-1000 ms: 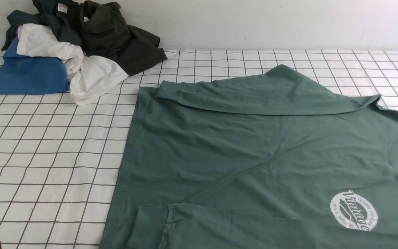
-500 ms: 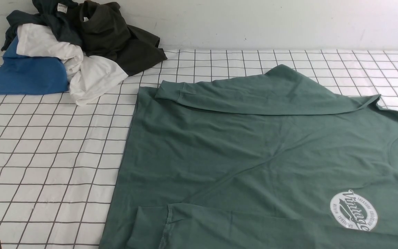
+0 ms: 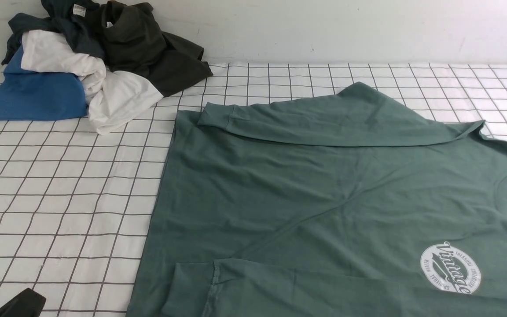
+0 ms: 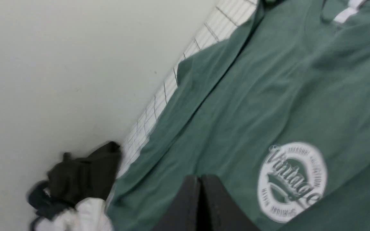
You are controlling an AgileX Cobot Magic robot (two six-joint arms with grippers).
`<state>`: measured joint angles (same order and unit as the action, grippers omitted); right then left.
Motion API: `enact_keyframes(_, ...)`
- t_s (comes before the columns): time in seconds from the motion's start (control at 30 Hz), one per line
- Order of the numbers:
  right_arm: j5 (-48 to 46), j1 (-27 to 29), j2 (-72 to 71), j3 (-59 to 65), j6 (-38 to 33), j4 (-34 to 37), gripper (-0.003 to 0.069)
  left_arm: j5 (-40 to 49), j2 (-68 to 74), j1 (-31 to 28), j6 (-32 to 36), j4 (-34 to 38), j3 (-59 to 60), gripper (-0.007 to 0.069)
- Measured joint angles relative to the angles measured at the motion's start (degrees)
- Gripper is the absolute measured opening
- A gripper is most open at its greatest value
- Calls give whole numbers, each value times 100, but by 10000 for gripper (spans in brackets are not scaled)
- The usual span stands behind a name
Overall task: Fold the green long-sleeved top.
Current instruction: Use the left arm to clamp the cuff closest to it
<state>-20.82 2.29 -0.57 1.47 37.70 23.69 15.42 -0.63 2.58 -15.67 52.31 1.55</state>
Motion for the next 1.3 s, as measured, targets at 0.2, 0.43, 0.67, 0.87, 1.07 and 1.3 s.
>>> enact_keyframes(0.2, -15, 0, 0, 6, 175, 1006, -16, -138, 0, 0, 25, 765, 1, -7)
enact_keyframes(0.43, 449, 0, 0, 6, -80, 517, -16, -201, 0, 0, 938, 883, 6, -7)
enact_keyframes(0.67, 493, 0, 0, -10, -1247, 486, -16, 682, 73, 0, 3425, 680, -1167, -7)
enact_keyframes(0.87, -106, 0, 849, -1166, -2898, -66, -16, 2454, 1868, 0, 3726, -1010, -2672, -7)
enact_keyframes(1.07, -1136, 0, 2553, -2956, -4331, -737, -16, 4300, 4044, 8, 3337, -2948, -4275, -6)
enact_keyframes(1.3, -2894, -426, 4430, -4161, -5017, -309, -16, 4572, 6084, 1089, 3244, -3588, -5021, 99)
